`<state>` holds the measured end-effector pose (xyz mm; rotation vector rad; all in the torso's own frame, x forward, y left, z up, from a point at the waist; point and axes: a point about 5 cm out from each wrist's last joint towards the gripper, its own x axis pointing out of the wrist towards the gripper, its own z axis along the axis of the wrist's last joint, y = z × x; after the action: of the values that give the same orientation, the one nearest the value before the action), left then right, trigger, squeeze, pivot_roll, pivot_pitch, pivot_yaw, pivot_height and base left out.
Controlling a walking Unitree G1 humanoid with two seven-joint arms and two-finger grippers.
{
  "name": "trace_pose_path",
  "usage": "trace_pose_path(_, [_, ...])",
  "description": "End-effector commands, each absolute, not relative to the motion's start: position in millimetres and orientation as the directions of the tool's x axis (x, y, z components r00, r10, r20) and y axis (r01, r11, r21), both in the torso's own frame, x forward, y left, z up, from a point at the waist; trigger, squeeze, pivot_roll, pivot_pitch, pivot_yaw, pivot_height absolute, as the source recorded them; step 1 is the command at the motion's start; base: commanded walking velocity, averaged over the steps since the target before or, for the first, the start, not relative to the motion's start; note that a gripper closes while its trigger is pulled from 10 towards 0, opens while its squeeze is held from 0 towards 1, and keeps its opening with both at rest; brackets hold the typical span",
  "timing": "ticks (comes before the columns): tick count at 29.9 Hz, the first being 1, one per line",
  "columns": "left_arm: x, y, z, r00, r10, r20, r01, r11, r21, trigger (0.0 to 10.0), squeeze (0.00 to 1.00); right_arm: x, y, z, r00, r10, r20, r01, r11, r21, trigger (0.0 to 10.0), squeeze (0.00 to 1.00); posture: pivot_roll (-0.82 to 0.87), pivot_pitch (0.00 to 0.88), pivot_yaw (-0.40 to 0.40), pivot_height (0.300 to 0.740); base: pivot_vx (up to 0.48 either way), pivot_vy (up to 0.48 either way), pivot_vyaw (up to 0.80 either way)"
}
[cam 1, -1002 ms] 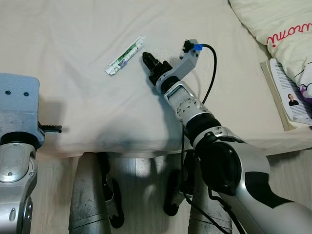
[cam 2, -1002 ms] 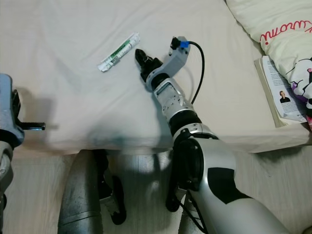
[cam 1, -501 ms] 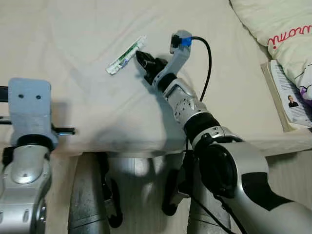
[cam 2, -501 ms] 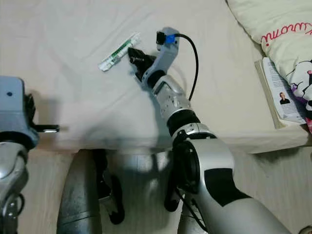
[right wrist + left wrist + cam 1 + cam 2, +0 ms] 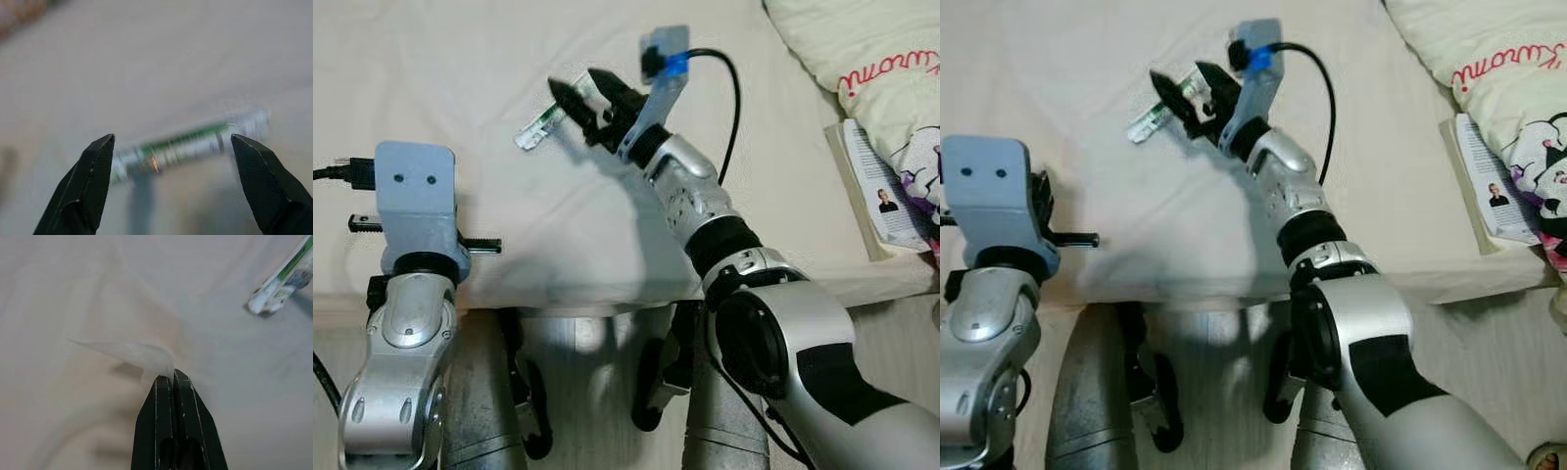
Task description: Clean up the room
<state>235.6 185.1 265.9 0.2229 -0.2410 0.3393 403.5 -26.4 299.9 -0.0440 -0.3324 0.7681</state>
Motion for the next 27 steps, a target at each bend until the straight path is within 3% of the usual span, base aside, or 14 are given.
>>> trace_pose_path(1, [226, 188, 264, 0.911, 0.319, 0.26, -0.374, 0.906, 0.198, 0.0, 0.0, 406, -28, 284, 0.715, 0.664, 0.219, -0.643, 0.747, -0.17, 10.0, 1.0, 0.21, 0.693, -0.166, 0.516, 0.0, 0.0, 0.0])
trace_pose_path(9, [220, 190, 261, 0.913, 0.329, 0.243, -0.381, 0.899, 0.214, 0.0, 0.0, 411, -31, 287, 0.795, 0.574, 0.194, -0.546, 0.818, -0.181, 10.0, 1.0, 0.22, 0.735, -0.169, 0.516, 0.0, 0.0, 0.0])
trace_pose_path(10, [219, 188, 260, 0.915, 0.327, 0.235, -0.376, 0.902, 0.211, 0.0, 0.0, 413, -34, 287, 0.821, 0.536, 0.194, -0.537, 0.842, -0.055, 10.0, 1.0, 0.21, 0.747, -0.166, 0.516, 0.0, 0.0, 0.0])
trace_pose_path(11, [218, 187, 260, 0.919, 0.322, 0.227, -0.369, 0.906, 0.209, 0.0, 0.0, 415, -36, 287, 0.848, 0.496, 0.189, -0.516, 0.853, 0.078, 10.0, 0.92, 0.2, 0.755, -0.168, 0.516, 0.0, 0.0, 0.0])
trace_pose_path(13, [218, 187, 260, 0.919, 0.322, 0.227, -0.369, 0.906, 0.209, 0.0, 0.0, 415, -36, 287, 0.848, 0.496, 0.189, -0.516, 0.853, 0.078, 10.0, 0.92, 0.2, 0.755, -0.168, 0.516, 0.0, 0.0, 0.0])
trace_pose_path(14, [217, 185, 259, 0.922, 0.317, 0.222, -0.363, 0.908, 0.208, 0.0, 0.0, 415, -36, 286, 0.855, 0.484, 0.186, -0.515, 0.837, 0.188, 10.0, 0.47, 0.2, 0.758, -0.166, 0.516, 0.0, 0.0, 0.0])
trace_pose_path(15, [216, 183, 259, 0.926, 0.309, 0.215, -0.353, 0.912, 0.208, 0.0, 0.0, 414, -29, 287, 0.836, 0.51, 0.203, -0.547, 0.75, 0.371, 10.0, 0.0, 0.21, 0.765, -0.161, 0.516, 0.0, 0.0, 0.0])
trace_pose_path(16, [216, 183, 259, 0.926, 0.309, 0.215, -0.353, 0.912, 0.208, 0.0, 0.0, 414, -29, 287, 0.836, 0.51, 0.203, -0.547, 0.75, 0.371, 10.0, 0.0, 0.21, 0.765, -0.161, 0.516, 0.0, 0.0, 0.0])
trace_pose_path(18, [214, 179, 258, 0.933, 0.298, 0.203, -0.338, 0.918, 0.209, 0.0, 0.0, 410, -18, 290, 0.793, 0.546, 0.268, -0.582, 0.552, 0.597, 10.0, 0.0, 0.22, 0.769, -0.152, 0.516, 0.0, 0.0, 0.0])
trace_pose_path(21, [212, 178, 257, 0.938, 0.287, 0.192, -0.325, 0.922, 0.212, 0.0, 0.0, 406, -11, 299, 0.746, 0.56, 0.361, -0.626, 0.402, 0.669, 10.0, 0.0, 0.23, 0.773, -0.148, 0.516, 0.0, 0.0, 0.0])
trace_pose_path(27, [210, 176, 256, 0.94, 0.284, 0.188, -0.321, 0.923, 0.212, 0.0, 0.0, 405, -7, 300, 0.745, 0.564, 0.355, -0.617, 0.383, 0.687, 10.0, 0.0, 0.23, 0.771, -0.153, 0.516, 0.0, 0.0, 0.0])
